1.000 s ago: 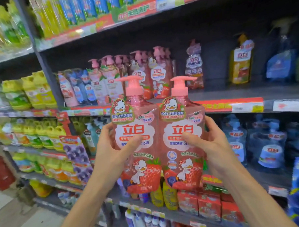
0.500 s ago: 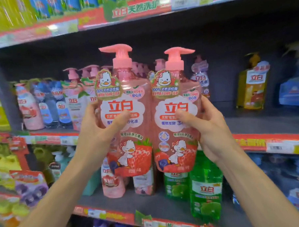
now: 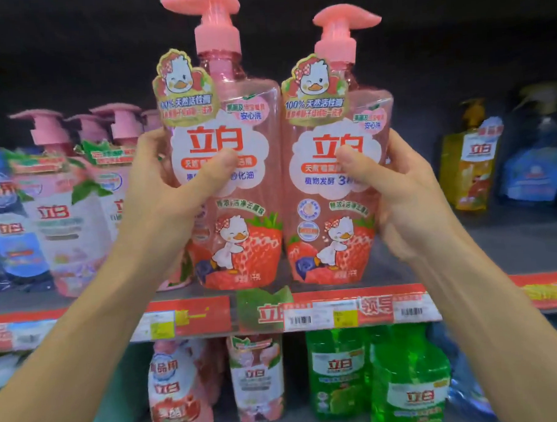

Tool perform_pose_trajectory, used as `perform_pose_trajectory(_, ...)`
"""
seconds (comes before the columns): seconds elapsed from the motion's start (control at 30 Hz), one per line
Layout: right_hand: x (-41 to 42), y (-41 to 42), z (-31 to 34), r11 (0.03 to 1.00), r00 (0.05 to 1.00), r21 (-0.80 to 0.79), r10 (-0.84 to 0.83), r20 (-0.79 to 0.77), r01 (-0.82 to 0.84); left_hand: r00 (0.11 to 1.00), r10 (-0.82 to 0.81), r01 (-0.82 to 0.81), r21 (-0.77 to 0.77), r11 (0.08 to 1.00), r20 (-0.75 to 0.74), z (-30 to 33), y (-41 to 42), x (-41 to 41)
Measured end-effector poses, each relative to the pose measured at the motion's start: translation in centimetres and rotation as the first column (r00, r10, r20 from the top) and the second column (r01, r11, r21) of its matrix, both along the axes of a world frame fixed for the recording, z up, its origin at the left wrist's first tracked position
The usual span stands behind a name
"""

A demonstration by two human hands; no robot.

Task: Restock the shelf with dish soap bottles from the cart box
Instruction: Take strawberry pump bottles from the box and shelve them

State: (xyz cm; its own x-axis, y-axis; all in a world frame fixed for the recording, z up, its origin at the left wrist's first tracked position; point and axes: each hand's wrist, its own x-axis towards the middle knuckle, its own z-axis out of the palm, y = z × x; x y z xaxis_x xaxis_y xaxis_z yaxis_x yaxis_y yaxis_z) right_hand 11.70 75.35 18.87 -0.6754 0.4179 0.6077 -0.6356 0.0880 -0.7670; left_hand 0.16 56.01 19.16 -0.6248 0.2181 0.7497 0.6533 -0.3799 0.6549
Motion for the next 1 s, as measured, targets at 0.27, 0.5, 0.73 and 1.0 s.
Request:
perform_pose_trajectory(0.27, -3.8, 0.6, -0.7, 0.996, 0.996, -0.004, -0.088, -0.034, 0.088, 0.998, -0.055, 0.055, -0.018, 0.998, -0.018, -0.7, 1.5, -5.2)
perform_pose_trajectory(0.5, -5.0, 1.3, -2.6, 0.986, 0.986, -0.035, -0.164, 0.015, 0.165, 0.997, -0.076, 0.075, -0.045, 0.996, -0.005, -3.0, 2.7, -6.8)
perform_pose_trajectory(0.73, -5.2, 1.2, -3.8, 0.986, 0.986, -0.042, -0.161, 0.029, 0.162, 0.995, -0.091, 0.093, -0.057, 0.994, 0.03, -4.6, 2.8, -7.9)
perform_pose_trajectory(1.0, -5.3, 1.6, -4.0, 0.986, 0.983, -0.027, -0.161, 0.085, 0.163, 0.994, -0.084, 0.089, -0.068, 0.994, 0.069, -5.6, 2.9, -8.0)
